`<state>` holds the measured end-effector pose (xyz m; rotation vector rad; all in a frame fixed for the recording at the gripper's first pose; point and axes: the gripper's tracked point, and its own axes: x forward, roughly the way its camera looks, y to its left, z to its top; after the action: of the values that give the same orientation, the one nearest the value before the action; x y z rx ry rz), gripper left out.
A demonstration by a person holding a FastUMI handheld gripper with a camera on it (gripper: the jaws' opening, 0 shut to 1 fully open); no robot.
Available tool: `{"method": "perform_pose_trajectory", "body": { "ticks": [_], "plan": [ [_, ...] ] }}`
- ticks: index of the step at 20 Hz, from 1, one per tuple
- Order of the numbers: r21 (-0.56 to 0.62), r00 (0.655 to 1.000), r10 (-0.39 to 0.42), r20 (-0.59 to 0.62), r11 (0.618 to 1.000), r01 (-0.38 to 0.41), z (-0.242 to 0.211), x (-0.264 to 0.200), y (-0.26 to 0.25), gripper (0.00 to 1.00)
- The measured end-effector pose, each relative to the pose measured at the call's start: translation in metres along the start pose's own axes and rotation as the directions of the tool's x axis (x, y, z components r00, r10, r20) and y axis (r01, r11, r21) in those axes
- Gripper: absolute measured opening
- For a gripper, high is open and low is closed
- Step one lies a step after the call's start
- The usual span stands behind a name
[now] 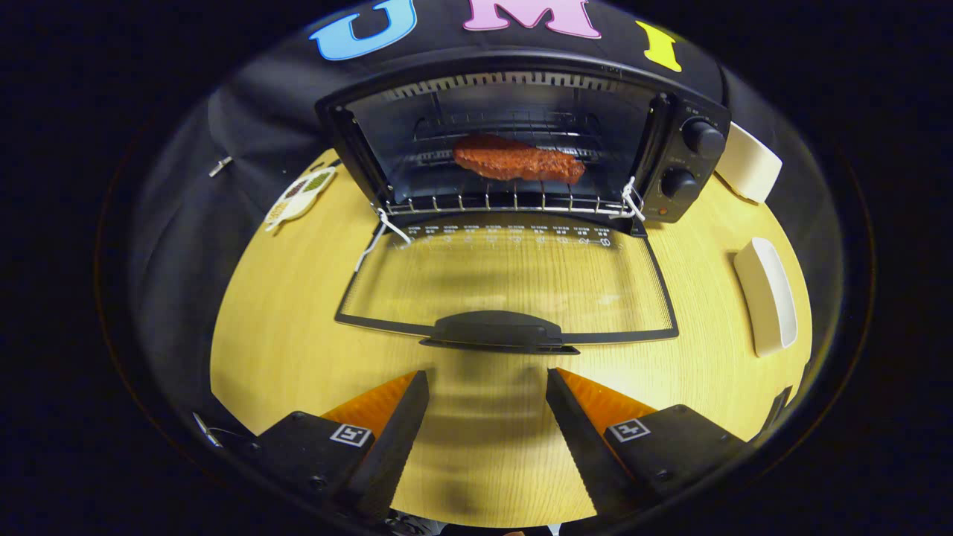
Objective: Open the toaster oven, put the food inside, and close the toaster oven door.
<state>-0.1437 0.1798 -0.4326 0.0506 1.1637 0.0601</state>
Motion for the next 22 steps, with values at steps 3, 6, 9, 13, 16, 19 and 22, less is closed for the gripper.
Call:
{"method": "perform_pose_trajectory", "body": {
  "ticks": [3,6,9,13,16,19,22],
  "plan": [
    [0.026,0.998,-0.065,-0.015,0.997,0.066,0.002,0.012,-0.011,0.99],
    [0.033,0.994,-0.104,-0.016,0.994,0.105,0.008,0.022,-0.019,0.99],
    [0.015,0.995,-0.1,-0.004,0.995,0.1,0.011,0.021,-0.019,0.99],
    [-0.079,0.993,-0.093,0.07,0.992,0.099,0.021,0.009,-0.02,1.0],
    [-0.126,0.991,-0.074,0.108,0.988,0.087,0.026,0.0,-0.018,1.0],
    [-0.118,0.99,-0.055,0.132,0.991,0.071,0.03,-0.007,-0.017,1.0],
    [-0.129,0.984,-0.044,0.171,0.989,0.066,0.036,-0.014,-0.017,1.0]
  ]
}}
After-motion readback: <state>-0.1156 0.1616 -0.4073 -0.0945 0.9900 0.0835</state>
